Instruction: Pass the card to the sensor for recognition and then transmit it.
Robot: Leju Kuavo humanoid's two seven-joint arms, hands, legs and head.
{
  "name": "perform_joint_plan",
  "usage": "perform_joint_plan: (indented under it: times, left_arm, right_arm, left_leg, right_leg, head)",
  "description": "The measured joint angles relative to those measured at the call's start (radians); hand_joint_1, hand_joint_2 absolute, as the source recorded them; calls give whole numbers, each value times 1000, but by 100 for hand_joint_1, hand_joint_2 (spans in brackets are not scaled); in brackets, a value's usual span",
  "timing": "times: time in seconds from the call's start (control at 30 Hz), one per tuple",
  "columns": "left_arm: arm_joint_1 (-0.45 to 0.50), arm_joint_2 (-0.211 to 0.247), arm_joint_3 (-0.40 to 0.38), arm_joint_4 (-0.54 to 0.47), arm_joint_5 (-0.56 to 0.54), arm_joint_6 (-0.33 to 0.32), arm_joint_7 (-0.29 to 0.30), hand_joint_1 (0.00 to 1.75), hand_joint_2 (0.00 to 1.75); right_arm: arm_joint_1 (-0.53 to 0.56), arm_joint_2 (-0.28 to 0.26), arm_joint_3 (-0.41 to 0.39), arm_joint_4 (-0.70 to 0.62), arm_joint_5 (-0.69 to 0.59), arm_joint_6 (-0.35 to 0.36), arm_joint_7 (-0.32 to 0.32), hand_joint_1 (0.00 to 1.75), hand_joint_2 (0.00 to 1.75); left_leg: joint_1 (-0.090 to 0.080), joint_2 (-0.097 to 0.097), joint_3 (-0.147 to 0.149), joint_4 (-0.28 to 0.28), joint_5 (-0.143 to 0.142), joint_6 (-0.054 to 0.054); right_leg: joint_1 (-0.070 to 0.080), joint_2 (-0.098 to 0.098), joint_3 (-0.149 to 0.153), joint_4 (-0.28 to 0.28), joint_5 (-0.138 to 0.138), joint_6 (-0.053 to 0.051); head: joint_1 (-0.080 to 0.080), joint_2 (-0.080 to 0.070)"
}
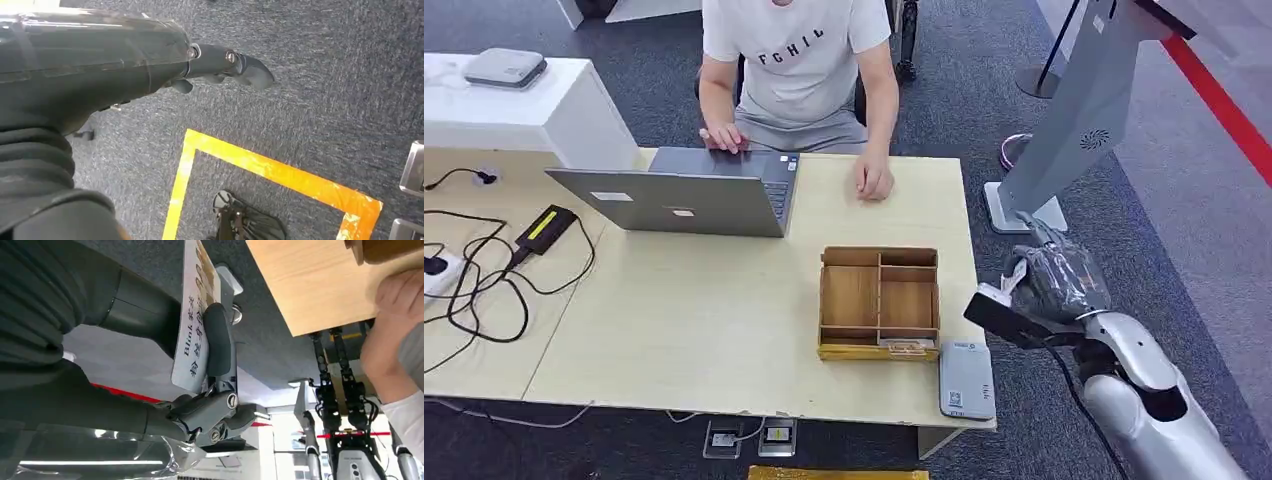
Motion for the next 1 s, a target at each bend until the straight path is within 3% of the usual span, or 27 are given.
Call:
perform_joint_plan:
  times: [0.3,0.6,1.0]
  left_arm:
    - [1,0,2,0,18,17,11,0,0]
    - [0,0,2,0,17,31,13,0,0]
    - [1,0,2,0,18,36,13,0,0]
  right_arm:
    - [26,-9,6,0,-40,-21,-5,175,175]
    - [74,-21,37,3,-76,-90,2,175,175]
    - [129,-72,97,31,-90,-137,4,175,175]
  left_leg:
    - [0,0,0,0,0,0]
    - [0,0,-1,0,0,0]
    - [0,0,-1,0,0,0]
  right_leg:
    - [0,0,0,0,0,0]
    - [0,0,0,0,0,0]
    - [0,0,0,0,0,0]
  head:
    - [0,0]
    - [0,0]
    - [0,0]
